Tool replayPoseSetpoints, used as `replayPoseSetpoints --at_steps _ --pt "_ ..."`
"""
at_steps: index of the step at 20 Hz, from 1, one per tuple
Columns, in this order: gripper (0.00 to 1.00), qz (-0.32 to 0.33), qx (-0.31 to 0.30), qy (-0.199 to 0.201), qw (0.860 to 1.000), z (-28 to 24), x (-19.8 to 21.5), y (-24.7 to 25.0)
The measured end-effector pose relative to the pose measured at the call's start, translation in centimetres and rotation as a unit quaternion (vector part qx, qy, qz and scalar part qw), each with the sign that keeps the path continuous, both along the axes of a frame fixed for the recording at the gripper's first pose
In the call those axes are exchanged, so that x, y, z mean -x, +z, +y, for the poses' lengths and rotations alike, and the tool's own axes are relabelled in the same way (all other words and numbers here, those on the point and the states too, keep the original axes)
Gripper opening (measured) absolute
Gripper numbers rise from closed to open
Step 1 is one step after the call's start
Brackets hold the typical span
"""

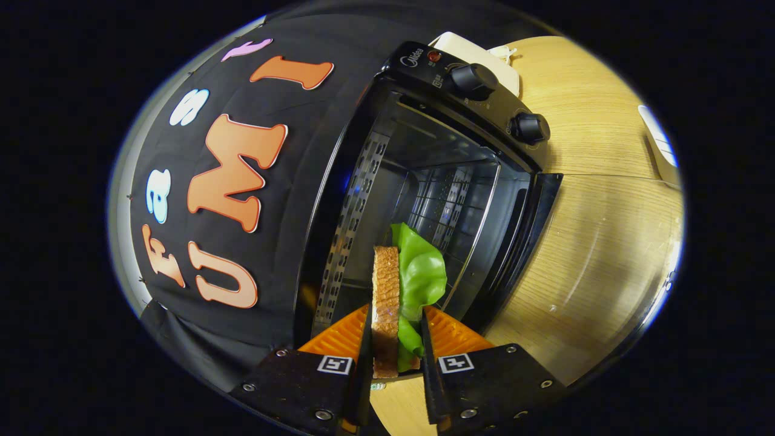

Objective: Open the toaster oven, put the food inside, and close the toaster oven door.

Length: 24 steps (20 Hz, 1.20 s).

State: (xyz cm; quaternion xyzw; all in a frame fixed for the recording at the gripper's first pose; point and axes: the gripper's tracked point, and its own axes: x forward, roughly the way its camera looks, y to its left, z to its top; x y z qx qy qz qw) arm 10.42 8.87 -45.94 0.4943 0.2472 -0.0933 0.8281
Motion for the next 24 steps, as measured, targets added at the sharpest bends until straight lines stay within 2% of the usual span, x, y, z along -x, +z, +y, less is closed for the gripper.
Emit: replayPoseSetpoints --at_steps 5,7,10,12,19,24 --pt "0.46 0.029 0.027 -0.016 0.999 -0.8 -0.5 -0.7" --pt "0.6 0.051 0.036 -0.017 0.998 -0.9 0.0 -1.7" --pt "0.88 0.059 0.051 -0.011 0.997 -0.7 0.5 -2.0" --pt "0.97 0.065 0.04 -0.006 0.997 -0.4 0.6 -2.1" --pt "0.98 0.062 0.045 0.006 0.997 -0.5 2.4 -1.0" --pt "0.98 0.067 0.035 0.024 0.997 -0.6 6.1 0.9"
